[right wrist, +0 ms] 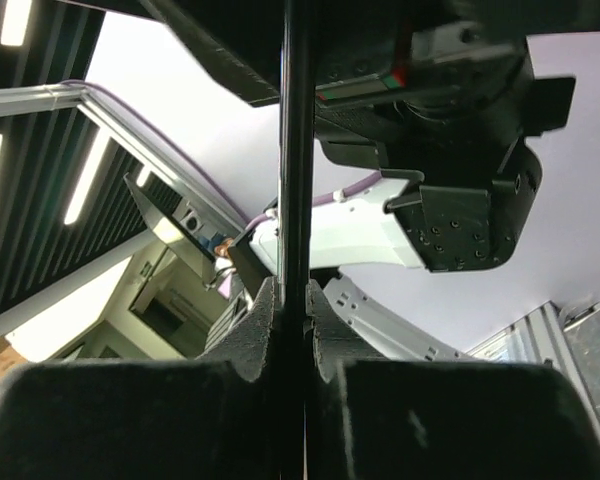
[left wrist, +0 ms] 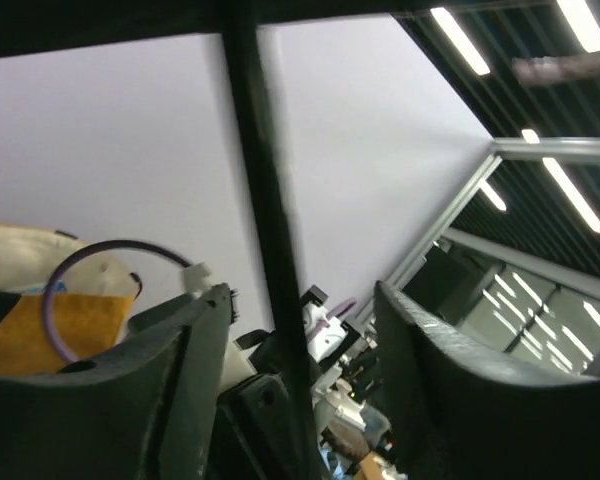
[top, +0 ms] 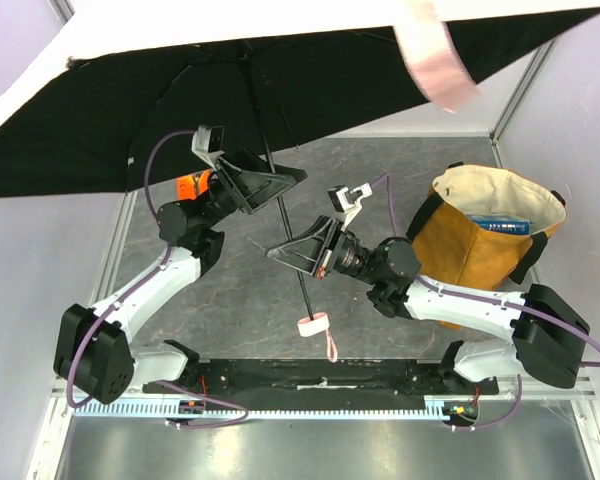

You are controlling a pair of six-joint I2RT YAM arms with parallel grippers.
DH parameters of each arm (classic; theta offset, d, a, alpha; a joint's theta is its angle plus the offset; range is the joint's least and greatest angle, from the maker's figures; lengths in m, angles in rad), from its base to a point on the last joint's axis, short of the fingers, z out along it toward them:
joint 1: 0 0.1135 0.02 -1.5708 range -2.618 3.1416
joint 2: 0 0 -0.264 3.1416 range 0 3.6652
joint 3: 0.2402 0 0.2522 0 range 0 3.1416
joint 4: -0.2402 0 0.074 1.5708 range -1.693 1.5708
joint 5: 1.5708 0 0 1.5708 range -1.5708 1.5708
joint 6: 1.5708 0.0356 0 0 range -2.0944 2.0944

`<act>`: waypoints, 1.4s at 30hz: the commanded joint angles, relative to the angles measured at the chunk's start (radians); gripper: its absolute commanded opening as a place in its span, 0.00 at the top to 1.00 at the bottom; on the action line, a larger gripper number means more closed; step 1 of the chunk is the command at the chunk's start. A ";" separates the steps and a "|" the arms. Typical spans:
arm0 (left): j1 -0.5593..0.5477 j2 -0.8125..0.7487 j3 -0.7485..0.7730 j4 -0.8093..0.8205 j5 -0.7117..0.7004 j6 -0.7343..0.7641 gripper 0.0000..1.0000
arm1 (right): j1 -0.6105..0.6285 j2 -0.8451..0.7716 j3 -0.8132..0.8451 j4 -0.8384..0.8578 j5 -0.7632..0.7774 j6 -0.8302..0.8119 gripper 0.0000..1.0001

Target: Put away the umbrella

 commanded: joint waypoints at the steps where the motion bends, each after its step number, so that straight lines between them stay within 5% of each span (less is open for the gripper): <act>1: -0.022 -0.004 0.055 0.150 0.039 -0.002 0.47 | -0.001 -0.018 0.009 0.179 -0.078 0.015 1.00; 4: -0.042 -0.048 0.108 -0.119 0.046 0.157 0.98 | -0.003 -0.029 -0.045 0.223 -0.103 0.017 1.00; 6: -0.089 -0.106 0.170 -0.454 -0.028 0.369 0.98 | -0.003 -0.043 -0.042 0.114 -0.110 -0.050 1.00; 8: -0.139 -0.152 0.243 -0.810 -0.189 0.567 0.98 | -0.003 -0.099 -0.002 -0.186 -0.078 -0.192 0.80; 11: -0.159 -0.163 0.323 -1.075 -0.357 0.620 0.98 | 0.046 -0.161 0.146 -0.714 0.099 -0.511 0.39; 15: -0.177 -0.145 0.405 -1.318 -0.475 0.620 0.98 | 0.123 -0.142 0.312 -1.120 0.409 -0.733 0.30; 22: -0.208 -0.150 0.411 -1.378 -0.561 0.621 0.98 | 0.192 -0.041 0.423 -1.216 0.638 -0.795 0.39; 24: -0.209 -0.154 0.408 -1.379 -0.567 0.620 0.98 | 0.194 -0.029 0.427 -1.200 0.624 -0.792 0.70; 25: -0.209 -0.156 0.406 -1.379 -0.567 0.623 0.98 | 0.194 -0.029 0.424 -1.191 0.629 -0.779 0.98; 29: -0.208 -0.197 0.348 -1.309 -0.516 0.650 0.98 | 0.177 -0.082 0.316 -1.015 0.479 -0.756 1.00; 32: -0.179 -0.274 0.230 -1.171 -0.447 0.605 0.40 | 0.152 -0.174 0.172 -0.825 0.326 -0.736 1.00; 34: -0.113 -0.323 0.151 -1.079 -0.382 0.508 0.27 | 0.137 -0.237 0.084 -0.696 0.238 -0.716 1.00; 42: 0.044 -0.305 -0.011 -0.677 -0.215 0.177 0.25 | 0.123 -0.359 -0.039 -0.501 0.172 -0.693 1.00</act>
